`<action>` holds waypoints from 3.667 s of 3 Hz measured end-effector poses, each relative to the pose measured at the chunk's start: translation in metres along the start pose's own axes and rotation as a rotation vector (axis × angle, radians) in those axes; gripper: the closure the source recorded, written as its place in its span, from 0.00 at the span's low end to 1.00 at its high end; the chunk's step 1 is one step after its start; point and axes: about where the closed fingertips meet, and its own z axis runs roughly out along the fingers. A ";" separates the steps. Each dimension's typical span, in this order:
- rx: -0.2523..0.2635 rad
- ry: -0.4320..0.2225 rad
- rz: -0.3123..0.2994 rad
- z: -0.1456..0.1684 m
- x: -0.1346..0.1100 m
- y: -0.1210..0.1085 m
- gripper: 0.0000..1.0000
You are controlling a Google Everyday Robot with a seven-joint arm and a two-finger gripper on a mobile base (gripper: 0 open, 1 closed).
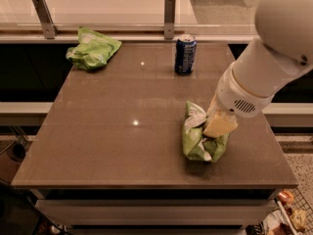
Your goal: Move green jalapeno chip bag near green rice chip bag
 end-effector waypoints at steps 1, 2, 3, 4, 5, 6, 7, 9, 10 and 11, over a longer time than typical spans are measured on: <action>0.104 -0.007 -0.011 -0.029 -0.001 -0.040 1.00; 0.192 -0.050 -0.041 -0.050 -0.008 -0.074 1.00; 0.283 -0.121 -0.105 -0.064 -0.025 -0.104 1.00; 0.343 -0.171 -0.189 -0.076 -0.053 -0.128 1.00; 0.396 -0.177 -0.245 -0.079 -0.087 -0.150 1.00; 0.454 -0.176 -0.276 -0.076 -0.117 -0.170 1.00; 0.457 -0.178 -0.273 -0.077 -0.117 -0.169 1.00; 0.468 -0.129 -0.423 -0.062 -0.182 -0.202 1.00; 0.483 -0.108 -0.472 -0.049 -0.209 -0.218 1.00; 0.514 -0.101 -0.489 -0.036 -0.231 -0.235 1.00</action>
Offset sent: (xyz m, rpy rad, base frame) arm 0.1027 -0.0389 0.0916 0.0124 -0.3357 -0.0061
